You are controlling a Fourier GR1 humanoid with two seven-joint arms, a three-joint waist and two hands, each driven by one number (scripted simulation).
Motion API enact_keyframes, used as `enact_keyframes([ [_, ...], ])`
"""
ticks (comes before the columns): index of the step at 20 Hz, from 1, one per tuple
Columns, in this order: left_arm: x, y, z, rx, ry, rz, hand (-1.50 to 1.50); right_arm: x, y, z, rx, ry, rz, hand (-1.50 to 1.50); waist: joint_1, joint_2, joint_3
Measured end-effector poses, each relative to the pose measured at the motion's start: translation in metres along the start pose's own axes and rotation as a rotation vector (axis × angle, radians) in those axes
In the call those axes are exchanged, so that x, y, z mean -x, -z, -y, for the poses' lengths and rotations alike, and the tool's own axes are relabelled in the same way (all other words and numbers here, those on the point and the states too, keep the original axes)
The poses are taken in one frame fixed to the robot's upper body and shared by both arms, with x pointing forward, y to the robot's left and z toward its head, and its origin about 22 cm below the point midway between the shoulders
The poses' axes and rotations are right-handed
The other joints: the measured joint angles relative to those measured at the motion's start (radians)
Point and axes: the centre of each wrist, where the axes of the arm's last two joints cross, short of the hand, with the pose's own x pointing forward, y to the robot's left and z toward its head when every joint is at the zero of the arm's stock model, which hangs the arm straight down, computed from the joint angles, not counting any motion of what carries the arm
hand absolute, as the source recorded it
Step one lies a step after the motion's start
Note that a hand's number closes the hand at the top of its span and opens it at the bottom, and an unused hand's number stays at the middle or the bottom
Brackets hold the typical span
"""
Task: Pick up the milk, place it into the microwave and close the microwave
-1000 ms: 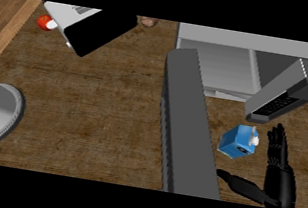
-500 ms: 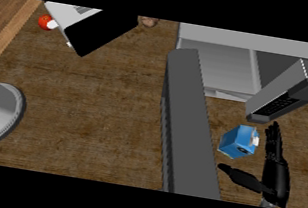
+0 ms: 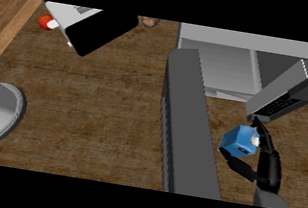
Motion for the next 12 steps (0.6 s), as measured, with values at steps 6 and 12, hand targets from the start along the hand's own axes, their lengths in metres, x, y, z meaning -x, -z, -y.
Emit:
enact_keyframes([
  [6,0.003,-0.001,0.000,0.004,0.001,0.002,-1.50,0.009,0.010,-0.007,-0.055,-0.011,0.065,1.50,0.001,0.000,0.000],
  [12,-0.003,-0.004,0.000,0.000,0.003,-0.001,-1.50,0.004,0.015,-0.019,-0.057,0.005,0.139,1.50,-0.002,-0.002,-0.001],
])
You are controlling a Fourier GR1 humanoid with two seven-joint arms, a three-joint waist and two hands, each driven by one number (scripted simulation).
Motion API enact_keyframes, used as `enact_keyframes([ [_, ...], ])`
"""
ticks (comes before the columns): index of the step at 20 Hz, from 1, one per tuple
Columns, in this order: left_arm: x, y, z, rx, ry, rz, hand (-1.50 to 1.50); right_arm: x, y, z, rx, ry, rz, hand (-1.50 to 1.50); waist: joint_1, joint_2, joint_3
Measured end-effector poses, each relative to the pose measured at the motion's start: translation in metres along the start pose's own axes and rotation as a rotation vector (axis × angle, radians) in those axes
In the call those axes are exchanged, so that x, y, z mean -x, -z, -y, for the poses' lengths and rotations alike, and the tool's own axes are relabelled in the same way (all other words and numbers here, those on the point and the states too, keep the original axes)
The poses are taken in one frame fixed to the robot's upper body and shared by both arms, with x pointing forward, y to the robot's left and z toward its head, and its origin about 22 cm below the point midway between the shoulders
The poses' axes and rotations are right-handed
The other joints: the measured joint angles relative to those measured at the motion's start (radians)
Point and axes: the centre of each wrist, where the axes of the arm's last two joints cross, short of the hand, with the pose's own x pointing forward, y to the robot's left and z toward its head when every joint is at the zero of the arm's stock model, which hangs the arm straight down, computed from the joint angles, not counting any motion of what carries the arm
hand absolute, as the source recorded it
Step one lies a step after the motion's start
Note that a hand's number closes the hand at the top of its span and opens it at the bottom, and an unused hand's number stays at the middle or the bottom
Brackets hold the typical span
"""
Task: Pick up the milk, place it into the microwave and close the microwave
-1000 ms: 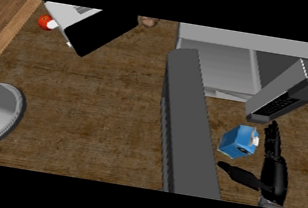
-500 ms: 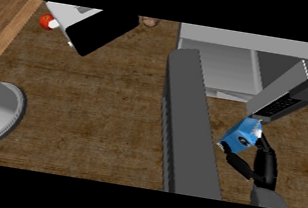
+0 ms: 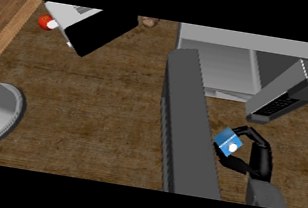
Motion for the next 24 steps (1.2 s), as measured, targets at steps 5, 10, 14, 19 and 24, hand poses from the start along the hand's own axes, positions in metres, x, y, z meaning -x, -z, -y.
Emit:
enact_keyframes([
  [5,-0.004,-0.002,-0.005,0.004,-0.005,0.004,-1.50,0.002,0.010,0.011,-0.075,0.044,0.032,1.50,0.005,0.002,0.001],
  [10,-0.004,0.002,-0.002,0.009,-0.014,0.007,-1.50,0.001,0.033,0.030,-0.189,0.103,0.045,1.50,0.012,0.006,0.003],
  [14,-0.002,0.001,-0.004,0.006,-0.011,0.002,-1.50,-0.001,0.039,0.022,-0.251,0.162,0.041,1.50,0.009,0.004,0.002],
  [19,0.001,-0.002,-0.011,-0.011,-0.008,0.001,-1.50,-0.018,0.061,0.001,-0.301,0.193,0.109,1.50,0.001,0.000,0.001],
  [24,-0.007,-0.006,-0.012,-0.013,-0.007,-0.014,-1.50,-0.041,0.081,-0.020,-0.297,0.184,0.139,1.50,-0.001,-0.001,0.001],
])
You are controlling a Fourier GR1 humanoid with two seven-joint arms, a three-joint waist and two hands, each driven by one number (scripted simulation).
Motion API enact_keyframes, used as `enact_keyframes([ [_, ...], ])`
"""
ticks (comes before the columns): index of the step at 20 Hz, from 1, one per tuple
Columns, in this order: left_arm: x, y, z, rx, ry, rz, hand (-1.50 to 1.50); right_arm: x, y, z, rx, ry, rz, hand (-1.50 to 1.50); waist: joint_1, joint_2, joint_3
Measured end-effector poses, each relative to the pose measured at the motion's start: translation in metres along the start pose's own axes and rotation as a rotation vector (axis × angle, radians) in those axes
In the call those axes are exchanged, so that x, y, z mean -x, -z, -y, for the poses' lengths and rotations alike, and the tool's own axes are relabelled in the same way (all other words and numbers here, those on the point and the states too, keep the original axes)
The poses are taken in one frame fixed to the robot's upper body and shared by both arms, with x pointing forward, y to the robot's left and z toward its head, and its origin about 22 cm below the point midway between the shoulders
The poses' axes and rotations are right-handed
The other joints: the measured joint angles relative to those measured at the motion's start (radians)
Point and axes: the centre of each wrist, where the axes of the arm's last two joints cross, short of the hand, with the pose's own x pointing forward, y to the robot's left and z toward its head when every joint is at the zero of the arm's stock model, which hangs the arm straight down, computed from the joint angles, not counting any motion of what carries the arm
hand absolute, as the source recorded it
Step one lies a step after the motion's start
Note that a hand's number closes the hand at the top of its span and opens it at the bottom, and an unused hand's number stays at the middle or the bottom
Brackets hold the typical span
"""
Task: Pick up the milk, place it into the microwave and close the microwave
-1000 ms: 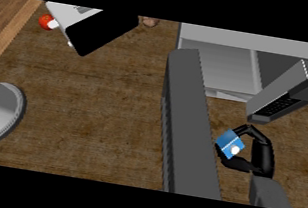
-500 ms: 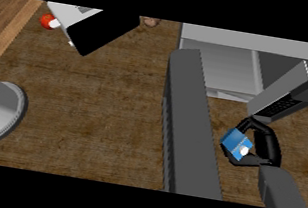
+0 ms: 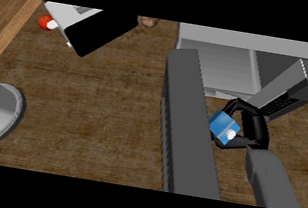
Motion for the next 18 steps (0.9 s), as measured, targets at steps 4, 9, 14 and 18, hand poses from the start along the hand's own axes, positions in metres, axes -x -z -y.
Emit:
enact_keyframes([
  [4,0.006,0.001,-0.003,0.000,0.003,0.002,-1.50,-0.013,0.023,-0.010,0.003,-0.016,0.006,1.50,0.000,0.000,0.000],
  [9,0.009,-0.001,-0.007,-0.005,0.002,-0.002,-1.50,-0.026,0.065,-0.023,0.014,-0.095,0.010,1.50,0.006,0.003,0.000],
  [14,0.012,0.005,-0.010,0.006,-0.005,-0.003,-1.50,-0.033,0.098,-0.028,-0.009,-0.226,-0.008,1.50,0.013,0.006,0.000],
  [18,0.015,0.010,-0.012,0.016,-0.008,-0.002,-1.50,-0.038,0.122,-0.031,0.000,-0.322,-0.036,1.50,0.025,0.012,0.000],
])
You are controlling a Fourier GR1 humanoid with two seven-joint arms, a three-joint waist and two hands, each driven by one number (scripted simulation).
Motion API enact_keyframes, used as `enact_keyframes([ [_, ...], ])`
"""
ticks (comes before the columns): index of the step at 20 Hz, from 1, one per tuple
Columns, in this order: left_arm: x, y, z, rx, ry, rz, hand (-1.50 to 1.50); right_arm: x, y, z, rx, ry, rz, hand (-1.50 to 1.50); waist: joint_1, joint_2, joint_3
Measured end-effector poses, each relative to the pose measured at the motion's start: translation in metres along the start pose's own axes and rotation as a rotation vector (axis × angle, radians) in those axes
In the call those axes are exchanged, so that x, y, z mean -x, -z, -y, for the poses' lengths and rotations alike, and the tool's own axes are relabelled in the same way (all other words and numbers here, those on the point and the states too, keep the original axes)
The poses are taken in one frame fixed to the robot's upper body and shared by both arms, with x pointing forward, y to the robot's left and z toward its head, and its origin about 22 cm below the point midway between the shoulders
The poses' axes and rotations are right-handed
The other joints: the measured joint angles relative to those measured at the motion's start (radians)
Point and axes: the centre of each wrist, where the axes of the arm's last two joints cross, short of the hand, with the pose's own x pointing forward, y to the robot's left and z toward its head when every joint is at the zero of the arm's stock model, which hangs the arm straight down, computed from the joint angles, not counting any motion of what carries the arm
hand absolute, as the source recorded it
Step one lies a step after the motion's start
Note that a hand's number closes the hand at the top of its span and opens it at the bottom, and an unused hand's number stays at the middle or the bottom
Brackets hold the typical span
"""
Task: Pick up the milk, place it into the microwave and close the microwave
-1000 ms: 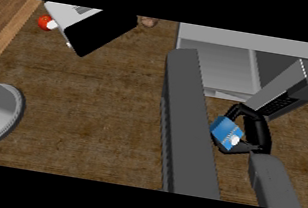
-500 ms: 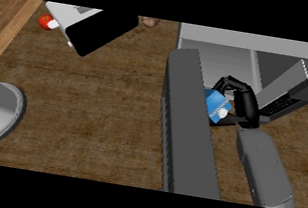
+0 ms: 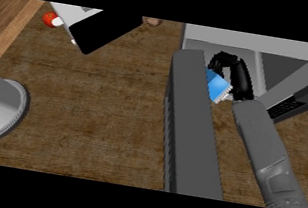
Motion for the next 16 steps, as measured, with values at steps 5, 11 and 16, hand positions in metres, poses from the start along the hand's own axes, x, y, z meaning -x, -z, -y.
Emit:
enact_keyframes([
  [5,0.003,0.003,0.001,0.019,0.001,0.002,-1.50,-0.004,0.018,0.003,0.044,-0.089,-0.033,1.50,0.022,0.010,0.002],
  [11,0.008,0.011,0.002,0.036,-0.012,0.012,-1.50,-0.009,0.031,0.010,0.112,-0.160,-0.044,1.50,0.046,0.023,0.003],
  [16,0.009,0.015,0.002,0.054,-0.015,0.015,-1.50,-0.011,0.038,0.022,0.212,-0.278,-0.024,1.50,0.074,0.035,0.003],
])
